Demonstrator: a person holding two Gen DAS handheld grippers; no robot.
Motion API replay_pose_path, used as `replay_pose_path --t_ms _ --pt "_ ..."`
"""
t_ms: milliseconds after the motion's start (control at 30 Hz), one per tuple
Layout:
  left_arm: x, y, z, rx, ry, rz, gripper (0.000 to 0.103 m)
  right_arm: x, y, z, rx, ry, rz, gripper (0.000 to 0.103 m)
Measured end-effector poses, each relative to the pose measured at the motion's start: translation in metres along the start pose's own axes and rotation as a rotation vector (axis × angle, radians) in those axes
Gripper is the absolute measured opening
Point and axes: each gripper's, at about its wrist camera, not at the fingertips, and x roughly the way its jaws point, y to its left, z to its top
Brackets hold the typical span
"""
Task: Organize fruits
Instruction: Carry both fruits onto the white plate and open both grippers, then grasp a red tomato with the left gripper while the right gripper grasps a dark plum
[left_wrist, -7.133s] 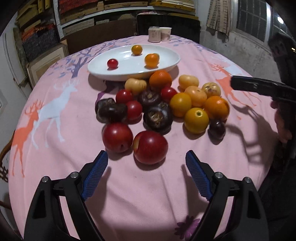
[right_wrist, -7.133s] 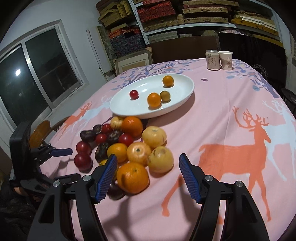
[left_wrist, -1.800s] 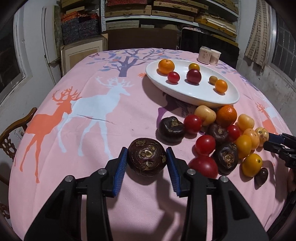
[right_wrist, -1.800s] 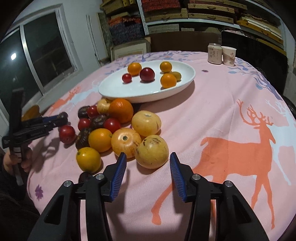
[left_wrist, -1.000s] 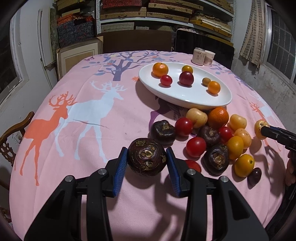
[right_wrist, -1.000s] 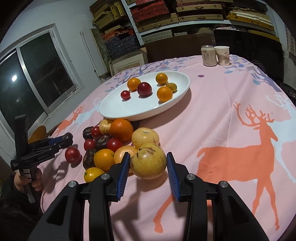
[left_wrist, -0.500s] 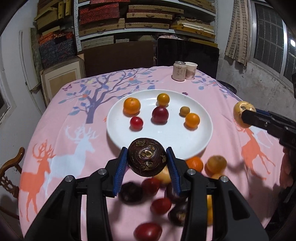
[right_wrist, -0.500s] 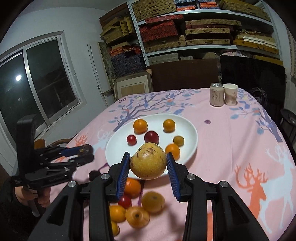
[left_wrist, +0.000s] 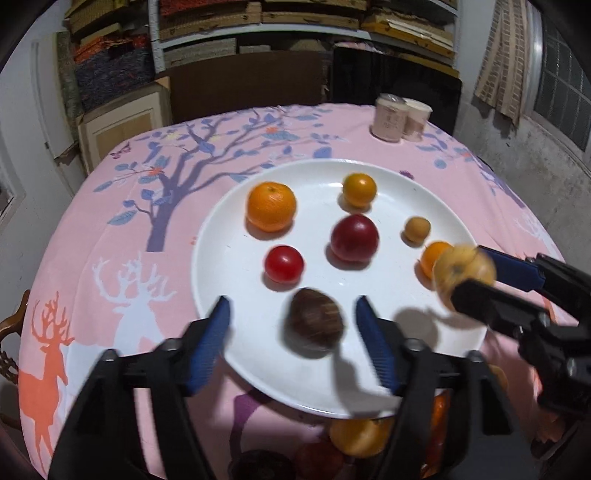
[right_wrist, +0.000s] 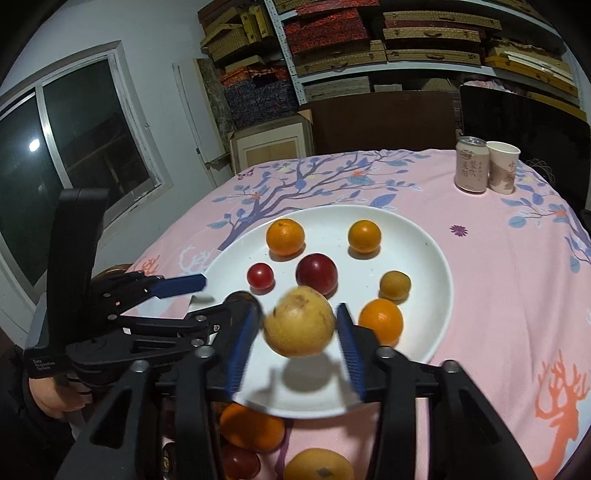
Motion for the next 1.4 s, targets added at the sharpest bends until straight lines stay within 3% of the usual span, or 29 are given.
replay_pose_path --t_ms 200,433,533,700,767,800,833,967,1100,1200,1333,1367,1400 --pt "-0.034 0.012 -0.016 -0.026 -0.037 -0.024 0.078 -0.032 -0.008 -0.012 0.045 -0.039 0.017 0.056" --pt "-0.079 0.006 -0.085 0.056 -0.011 -0.026 0.083 -0.073 -0.032 -0.054 0.165 -0.032 0.012 0.057" --pt "-0.089 0.000 -0.115 0.098 0.007 -0.023 0.083 -0.088 -0.031 -0.073 0.173 -0.056 -0.037 0.059" --pt "-0.094 -0.008 -0.149 0.140 0.031 -0.006 0.083 -0.101 -0.017 -0.095 0.144 -0.018 -0.047 0.059" --pt "-0.090 -0.011 -0.154 0.148 0.034 0.031 0.073 -0.104 -0.009 -0.101 0.115 -0.009 -0.061 0.059" --pt "-0.086 -0.010 -0.154 0.139 0.048 0.028 0.045 -0.106 -0.005 -0.105 0.100 -0.005 -0.068 0.059" --pt "-0.082 -0.009 -0.154 0.117 0.070 -0.015 0.039 -0.108 -0.002 -0.107 0.089 -0.001 -0.071 0.059" --pt "-0.084 -0.017 -0.159 0.152 0.026 0.027 0.038 -0.113 0.011 -0.115 0.049 0.050 -0.013 0.059" --pt "-0.088 -0.009 -0.161 0.106 0.006 -0.010 0.038 -0.118 0.044 -0.132 -0.118 0.117 0.079 0.059" --pt "-0.087 -0.007 -0.161 0.091 0.016 -0.020 0.038 -0.113 0.065 -0.141 -0.213 0.144 0.057 0.059" --pt "-0.089 -0.011 -0.163 0.108 0.010 -0.021 0.038 -0.095 0.072 -0.145 -0.238 0.181 0.026 0.059" --pt "-0.089 -0.011 -0.163 0.106 0.010 -0.022 0.038 -0.090 0.073 -0.146 -0.238 0.192 0.020 0.056" --pt "-0.089 -0.010 -0.164 0.103 0.011 -0.023 0.038 -0.084 0.072 -0.147 -0.233 0.206 0.014 0.047"
